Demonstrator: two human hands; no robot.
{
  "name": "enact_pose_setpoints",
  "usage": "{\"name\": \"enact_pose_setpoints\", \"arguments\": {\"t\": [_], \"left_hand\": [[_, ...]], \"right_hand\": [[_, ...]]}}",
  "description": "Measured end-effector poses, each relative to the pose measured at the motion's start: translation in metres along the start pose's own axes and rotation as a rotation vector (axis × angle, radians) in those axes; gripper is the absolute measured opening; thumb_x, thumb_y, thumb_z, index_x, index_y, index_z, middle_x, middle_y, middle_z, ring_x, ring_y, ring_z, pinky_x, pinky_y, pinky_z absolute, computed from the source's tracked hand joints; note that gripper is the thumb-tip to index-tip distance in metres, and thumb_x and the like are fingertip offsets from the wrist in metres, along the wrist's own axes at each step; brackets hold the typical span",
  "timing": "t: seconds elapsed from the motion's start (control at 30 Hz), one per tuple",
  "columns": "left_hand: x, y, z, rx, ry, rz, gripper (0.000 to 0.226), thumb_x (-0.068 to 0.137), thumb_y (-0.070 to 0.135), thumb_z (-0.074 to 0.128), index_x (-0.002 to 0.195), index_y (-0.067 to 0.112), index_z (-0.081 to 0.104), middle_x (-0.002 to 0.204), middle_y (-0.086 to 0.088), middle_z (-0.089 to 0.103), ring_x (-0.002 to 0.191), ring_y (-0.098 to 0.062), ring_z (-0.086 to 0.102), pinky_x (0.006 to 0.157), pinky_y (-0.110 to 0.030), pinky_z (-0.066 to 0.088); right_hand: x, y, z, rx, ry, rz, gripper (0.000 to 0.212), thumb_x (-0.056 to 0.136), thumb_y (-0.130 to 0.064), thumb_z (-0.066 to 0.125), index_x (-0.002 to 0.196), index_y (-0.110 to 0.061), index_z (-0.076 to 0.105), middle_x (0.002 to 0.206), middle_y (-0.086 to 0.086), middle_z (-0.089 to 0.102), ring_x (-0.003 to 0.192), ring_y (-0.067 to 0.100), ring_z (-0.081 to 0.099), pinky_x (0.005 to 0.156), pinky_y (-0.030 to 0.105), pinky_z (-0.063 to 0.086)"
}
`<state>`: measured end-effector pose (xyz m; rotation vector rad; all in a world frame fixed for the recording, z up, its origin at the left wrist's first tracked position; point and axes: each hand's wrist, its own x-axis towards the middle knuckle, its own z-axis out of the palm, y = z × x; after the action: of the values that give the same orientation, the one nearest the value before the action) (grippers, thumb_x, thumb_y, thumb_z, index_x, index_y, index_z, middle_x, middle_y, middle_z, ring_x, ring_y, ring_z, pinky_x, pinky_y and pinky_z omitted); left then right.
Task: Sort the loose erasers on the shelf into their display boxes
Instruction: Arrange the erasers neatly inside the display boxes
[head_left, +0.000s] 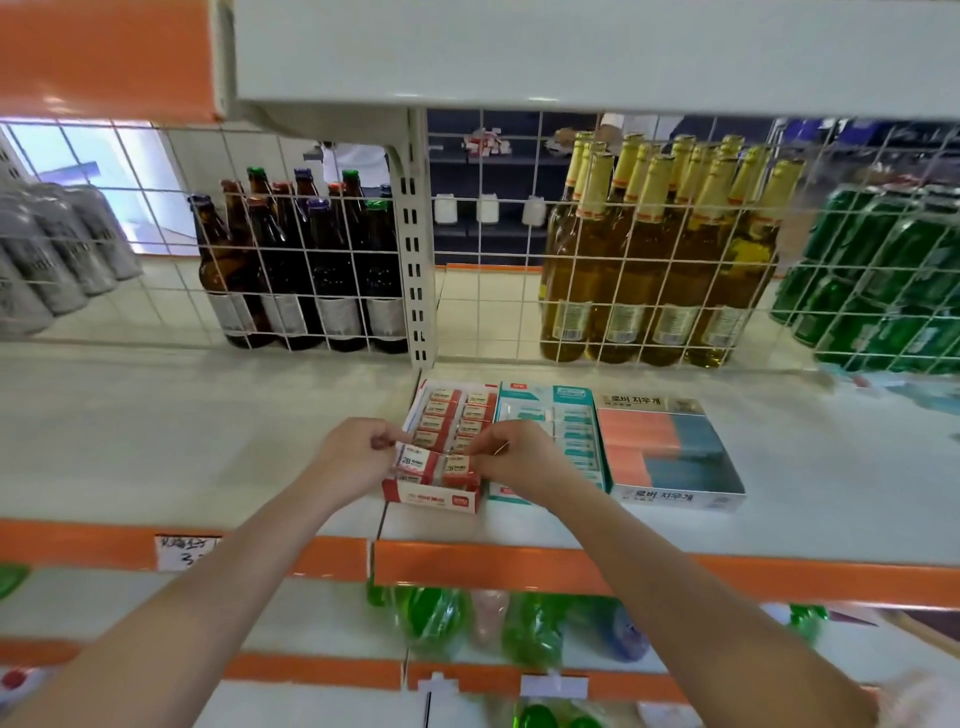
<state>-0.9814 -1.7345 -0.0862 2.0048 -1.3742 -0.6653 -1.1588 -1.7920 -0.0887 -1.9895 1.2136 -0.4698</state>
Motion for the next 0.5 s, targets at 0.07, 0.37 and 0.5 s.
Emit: {"name": "enact_pose_setpoints", "arguments": {"t": [0.07, 0.37, 0.5], "left_hand": [[-0.001, -0.002, 0.0, 0.024, 0.035, 0.011, 0.023, 0.092, 0.008, 0.049, 0.107, 0.012, 0.067, 0.104, -0.002, 0.064, 0.088, -0.012, 0.056, 0.064, -0.018, 0.042], [-0.012, -0.006, -0.002, 0.378, -0.106, 0.266, 0.038, 0.092, 0.026, 0.055, 0.128, 0.015, 0.055, 0.127, 0.001, 0.054, 0.116, -0.016, 0.05, 0.095, -0.024, 0.038], [-0.012, -0.007, 0.001, 0.629, -0.201, 0.35, 0.054, 0.086, 0.035, 0.061, 0.135, 0.02, 0.045, 0.13, 0.004, 0.05, 0.117, -0.012, 0.046, 0.095, -0.023, 0.038]], "right_hand": [[-0.002, -0.002, 0.001, -0.013, -0.005, -0.012, 0.019, 0.087, -0.013, 0.061, 0.106, -0.011, 0.067, 0.112, 0.003, 0.064, 0.093, 0.009, 0.054, 0.079, 0.018, 0.045], [-0.013, -0.015, 0.0, -0.274, -0.131, -0.087, 0.038, 0.083, -0.024, 0.069, 0.118, -0.012, 0.061, 0.111, 0.004, 0.063, 0.096, 0.017, 0.06, 0.085, 0.029, 0.052], [-0.014, -0.017, 0.003, -0.379, -0.144, -0.126, 0.04, 0.083, -0.021, 0.068, 0.121, -0.011, 0.059, 0.116, 0.005, 0.059, 0.101, 0.02, 0.059, 0.087, 0.028, 0.051]]}}
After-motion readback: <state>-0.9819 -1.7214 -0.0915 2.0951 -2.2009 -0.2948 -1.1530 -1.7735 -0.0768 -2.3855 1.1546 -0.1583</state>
